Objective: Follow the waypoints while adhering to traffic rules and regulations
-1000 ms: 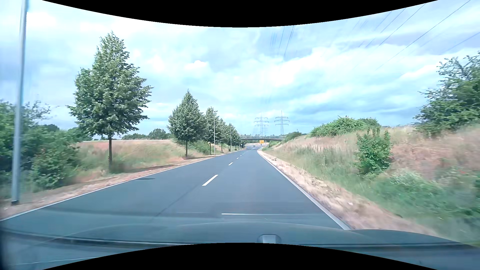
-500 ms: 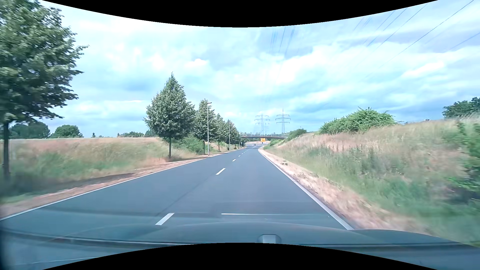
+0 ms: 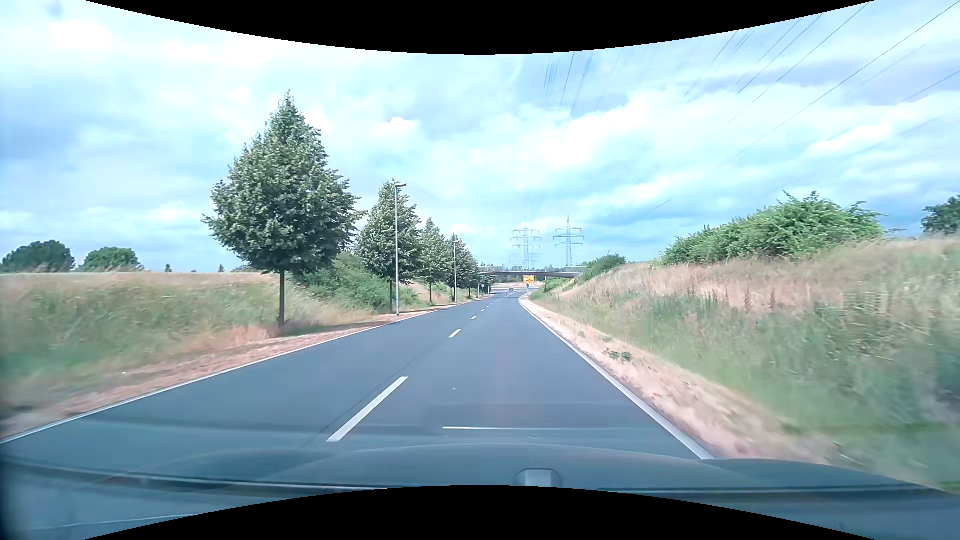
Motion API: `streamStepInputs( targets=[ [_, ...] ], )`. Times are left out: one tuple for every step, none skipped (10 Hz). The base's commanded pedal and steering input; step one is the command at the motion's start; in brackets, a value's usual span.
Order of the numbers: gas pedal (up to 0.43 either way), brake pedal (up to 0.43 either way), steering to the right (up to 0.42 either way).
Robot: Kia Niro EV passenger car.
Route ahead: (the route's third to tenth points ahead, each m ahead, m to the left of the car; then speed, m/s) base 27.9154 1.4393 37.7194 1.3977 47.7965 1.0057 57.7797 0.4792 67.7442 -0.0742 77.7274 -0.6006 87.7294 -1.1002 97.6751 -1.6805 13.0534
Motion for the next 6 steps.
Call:
streamStepInputs(
  targets=[
    [0.138,0.012,-0.003],
    [0.138,0.012,-0.002],
    [0.138,0.012,-0.001],
    [0.138,0.018,0.000],
    [0.150,0.018,0.001],
    [0.150,0.012,0.003]
  ],
)
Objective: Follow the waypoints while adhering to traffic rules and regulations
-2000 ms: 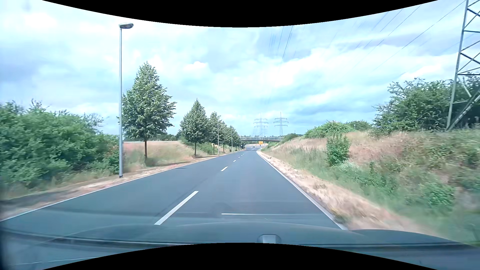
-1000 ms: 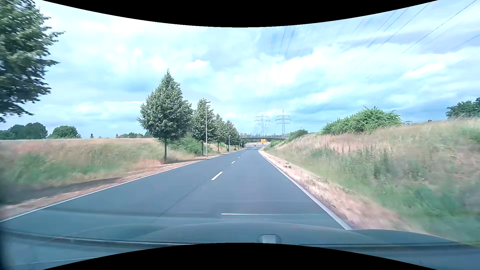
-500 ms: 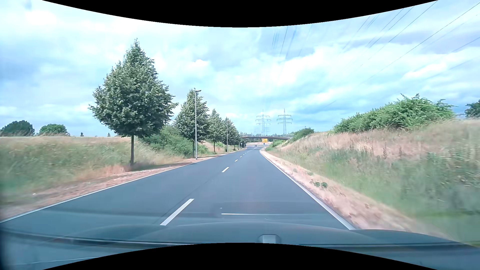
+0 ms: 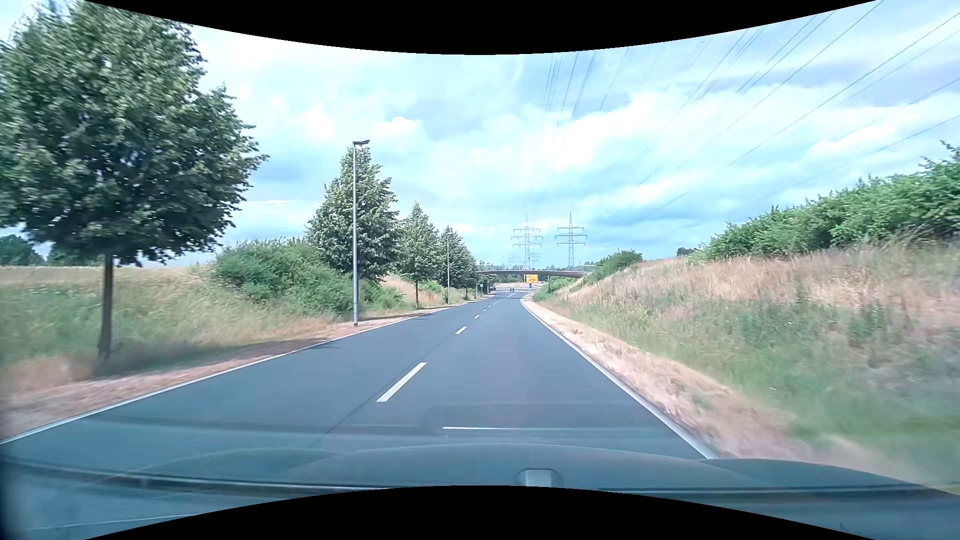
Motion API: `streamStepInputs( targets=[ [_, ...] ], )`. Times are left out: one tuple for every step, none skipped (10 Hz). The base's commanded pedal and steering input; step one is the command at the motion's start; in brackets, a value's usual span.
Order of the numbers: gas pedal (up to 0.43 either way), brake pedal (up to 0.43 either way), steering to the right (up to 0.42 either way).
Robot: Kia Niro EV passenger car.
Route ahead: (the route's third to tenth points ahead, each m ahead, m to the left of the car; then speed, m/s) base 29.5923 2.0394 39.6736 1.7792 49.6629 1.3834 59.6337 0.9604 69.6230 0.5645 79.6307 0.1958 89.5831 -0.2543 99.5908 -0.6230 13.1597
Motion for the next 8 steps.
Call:
streamStepInputs(
  targets=[
    [0.150,0.018,0.004],
    [0.150,0.018,0.004],
    [0.138,0.018,0.004],
    [0.138,0.018,0.004],
    [0.138,0.012,0.004],
    [0.138,0.012,0.004],
    [0.138,0.012,0.004],
    [0.138,0.012,0.004]
  ],
)
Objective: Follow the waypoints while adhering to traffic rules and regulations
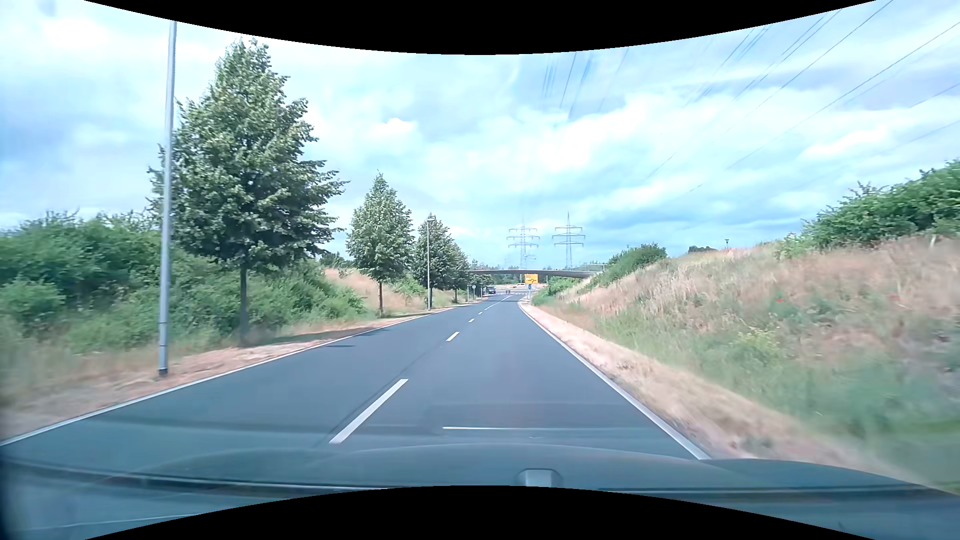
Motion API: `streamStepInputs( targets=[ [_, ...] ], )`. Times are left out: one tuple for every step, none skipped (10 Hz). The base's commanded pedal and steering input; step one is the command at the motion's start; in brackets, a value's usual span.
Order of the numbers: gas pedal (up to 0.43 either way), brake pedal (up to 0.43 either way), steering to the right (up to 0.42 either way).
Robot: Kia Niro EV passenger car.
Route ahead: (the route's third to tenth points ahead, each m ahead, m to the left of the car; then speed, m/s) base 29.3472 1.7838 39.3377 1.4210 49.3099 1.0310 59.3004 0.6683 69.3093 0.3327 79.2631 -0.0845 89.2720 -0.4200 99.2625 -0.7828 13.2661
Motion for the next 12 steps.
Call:
streamStepInputs(
  targets=[
    [0.138,0.012,0.004],
    [0.138,0.012,0.003],
    [0.138,0.018,0.000],
    [0.130,0.018,-0.001],
    [0.130,0.018,-0.001],
    [0.130,0.012,-0.001],
    [0.130,0.012,-0.001],
    [0.118,0.012,-0.001],
    [0.118,0.012,-0.001],
    [0.118,0.012,-0.001],
    [0.118,0.012,-0.001],
    [0.118,0.012,0.000]
  ],
)
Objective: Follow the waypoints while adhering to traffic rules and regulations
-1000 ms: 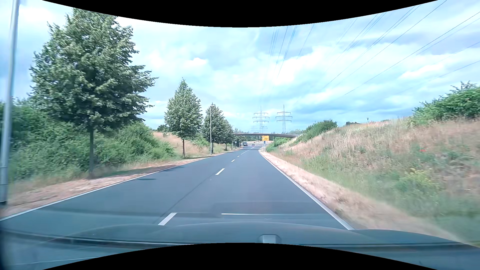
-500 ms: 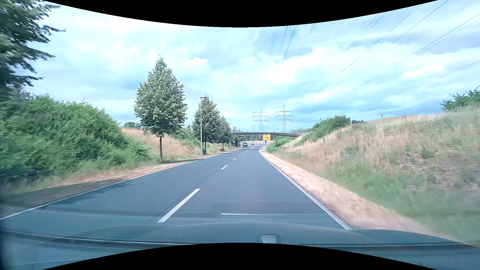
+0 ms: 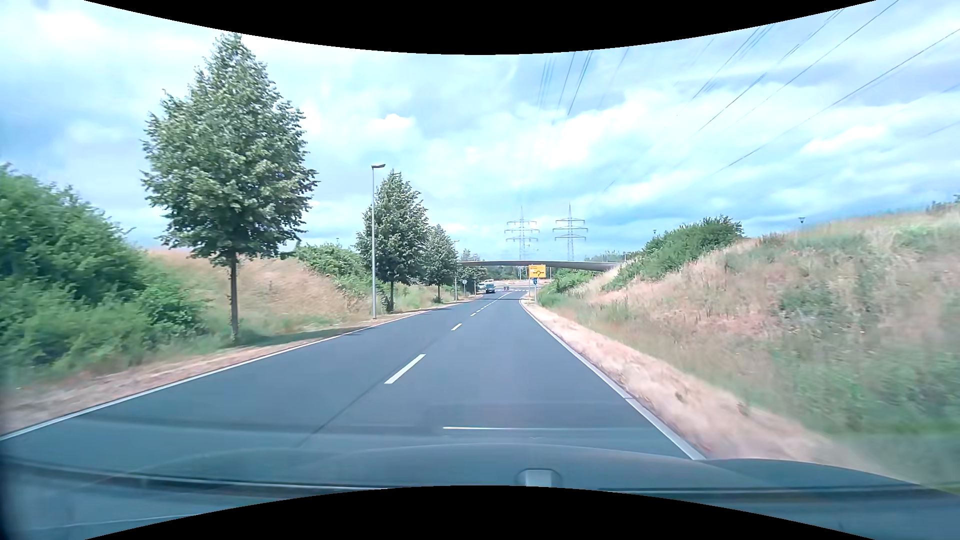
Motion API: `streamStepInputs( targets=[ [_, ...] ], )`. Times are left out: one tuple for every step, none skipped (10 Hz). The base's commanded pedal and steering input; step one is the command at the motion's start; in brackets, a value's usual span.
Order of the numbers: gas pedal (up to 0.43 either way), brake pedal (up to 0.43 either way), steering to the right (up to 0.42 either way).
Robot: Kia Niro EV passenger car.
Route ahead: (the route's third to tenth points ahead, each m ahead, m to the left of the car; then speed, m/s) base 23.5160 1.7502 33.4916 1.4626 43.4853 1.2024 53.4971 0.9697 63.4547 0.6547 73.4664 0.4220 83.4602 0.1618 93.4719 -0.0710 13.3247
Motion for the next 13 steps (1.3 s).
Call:
streamStepInputs(
  targets=[
    [0.118,0.018,0.000],
    [0.130,0.012,0.000],
    [0.130,0.012,0.000],
    [0.130,0.018,0.001],
    [0.130,0.012,0.000],
    [0.118,0.012,0.001],
    [0.118,0.018,0.000],
    [0.118,0.018,0.000],
    [0.118,0.018,0.000],
    [0.118,0.012,0.000],
    [0.118,0.012,0.000],
    [0.118,0.012,0.000],
    [0.118,0.018,0.000]
  ],
)
